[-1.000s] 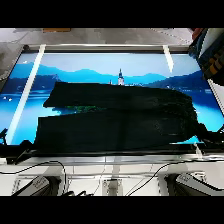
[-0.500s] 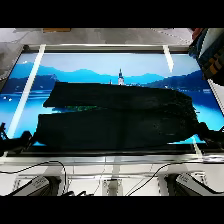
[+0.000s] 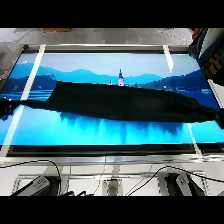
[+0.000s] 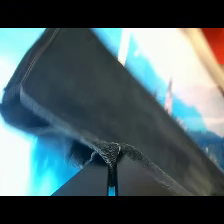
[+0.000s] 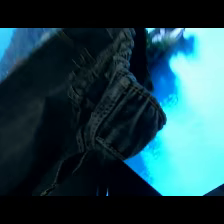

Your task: Fold the clothes and pants, and hang the long-sleeved shirts on hangers.

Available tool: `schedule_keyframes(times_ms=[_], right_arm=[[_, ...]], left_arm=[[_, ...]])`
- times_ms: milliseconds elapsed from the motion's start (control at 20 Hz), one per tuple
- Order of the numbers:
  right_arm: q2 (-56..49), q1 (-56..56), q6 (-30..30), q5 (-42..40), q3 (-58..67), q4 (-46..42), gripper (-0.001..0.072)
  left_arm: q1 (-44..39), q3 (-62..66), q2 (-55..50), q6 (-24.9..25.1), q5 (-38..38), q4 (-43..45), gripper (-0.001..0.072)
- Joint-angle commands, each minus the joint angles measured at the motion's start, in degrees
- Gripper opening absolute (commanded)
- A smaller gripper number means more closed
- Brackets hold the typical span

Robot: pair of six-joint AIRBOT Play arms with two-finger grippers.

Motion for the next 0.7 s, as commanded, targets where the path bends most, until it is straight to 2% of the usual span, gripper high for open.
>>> schedule_keyframes(times_ms=[0,100,250,350,500,650], right_arm=[[1.6,3.0,2.8,-3.4,2.9,-0.2,0.0041],[-2.3,8.5,5.6,-9.5,2.9,-0.4,0.0041],[-11.0,17.9,11.6,-23.7,2.9,-0.4,0.0041],[-17.1,22.5,16.1,-33.5,2.9,-0.4,0.0041],[-25.7,26.5,21.3,-46.0,4.5,0.0,0.0042],[-33.8,27.4,22.8,-49.5,10.4,1.0,0.0042]], left_arm=[[-6.9,4.0,0.1,0.4,11.9,-1.6,0.0015],[-12.3,4.0,-1.2,0.4,23.1,-1.7,0.0014],[-21.5,4.0,-5.6,0.4,40.7,-1.7,0.0015],[-27.3,4.0,-9.8,0.4,49.6,-1.7,0.0015],[-33.8,4.6,-16.7,0.4,59.0,-1.7,0.0016],[-37.1,8.8,-22.9,0.4,61.5,-1.7,0.0017]])
